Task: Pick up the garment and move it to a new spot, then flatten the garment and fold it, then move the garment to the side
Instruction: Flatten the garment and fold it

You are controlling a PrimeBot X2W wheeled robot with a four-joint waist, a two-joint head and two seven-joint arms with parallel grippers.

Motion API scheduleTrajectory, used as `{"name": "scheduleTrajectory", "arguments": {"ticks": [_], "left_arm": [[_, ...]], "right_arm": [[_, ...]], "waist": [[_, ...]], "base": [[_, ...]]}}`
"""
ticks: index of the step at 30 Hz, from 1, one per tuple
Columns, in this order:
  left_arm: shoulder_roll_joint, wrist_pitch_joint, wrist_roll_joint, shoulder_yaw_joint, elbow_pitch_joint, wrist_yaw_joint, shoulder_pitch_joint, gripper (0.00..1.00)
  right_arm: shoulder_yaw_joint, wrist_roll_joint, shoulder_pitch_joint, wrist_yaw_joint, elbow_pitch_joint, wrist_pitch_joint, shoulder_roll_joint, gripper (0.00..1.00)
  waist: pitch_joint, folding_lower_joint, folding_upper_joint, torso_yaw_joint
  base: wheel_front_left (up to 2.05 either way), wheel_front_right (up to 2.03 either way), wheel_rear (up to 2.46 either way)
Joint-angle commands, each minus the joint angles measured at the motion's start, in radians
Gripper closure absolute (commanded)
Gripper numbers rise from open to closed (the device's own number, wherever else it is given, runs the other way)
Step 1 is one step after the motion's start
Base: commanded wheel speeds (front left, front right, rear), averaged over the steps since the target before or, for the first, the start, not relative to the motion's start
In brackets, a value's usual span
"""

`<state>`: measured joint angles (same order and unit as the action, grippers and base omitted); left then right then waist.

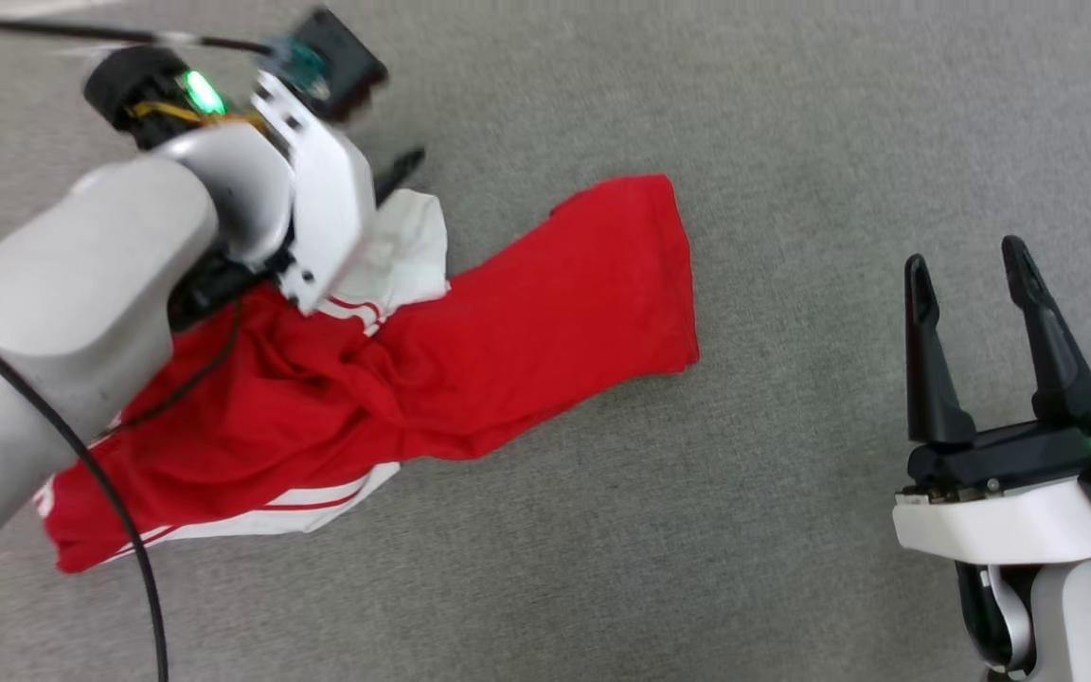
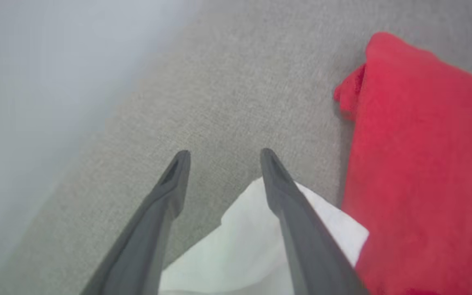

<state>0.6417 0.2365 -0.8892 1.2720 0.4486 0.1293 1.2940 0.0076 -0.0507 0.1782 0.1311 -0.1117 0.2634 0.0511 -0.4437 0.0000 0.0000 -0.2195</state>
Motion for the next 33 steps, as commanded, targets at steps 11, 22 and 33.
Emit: {"name": "scheduleTrajectory", "arguments": {"ticks": [11,22,33], "left_arm": [[0.066,-0.446,0.063,-0.120,-0.022,-0.222,-0.158,0.00],[0.214,-0.502,0.045,-0.243,-0.302,-0.441,-0.478,0.00],[0.336,-0.182,-0.009,-0.219,-0.367,-0.285,-0.318,0.00]], "right_arm": [[-0.015,0.036,-0.073,-0.001,0.013,0.002,-0.002,0.00],[-0.026,0.047,-0.116,-0.001,0.018,0.002,-0.002,0.00],[-0.008,0.049,-0.090,-0.001,0.015,0.002,-0.002,0.00]], "waist": [[0.159,0.0000,0.0000,0.111],[0.222,0.0000,0.0000,0.174],[0.198,0.0000,0.0000,0.166]], "base": [[0.00,0.00,0.00],[0.00,0.00,0.00],[0.00,0.00,0.00]]}}
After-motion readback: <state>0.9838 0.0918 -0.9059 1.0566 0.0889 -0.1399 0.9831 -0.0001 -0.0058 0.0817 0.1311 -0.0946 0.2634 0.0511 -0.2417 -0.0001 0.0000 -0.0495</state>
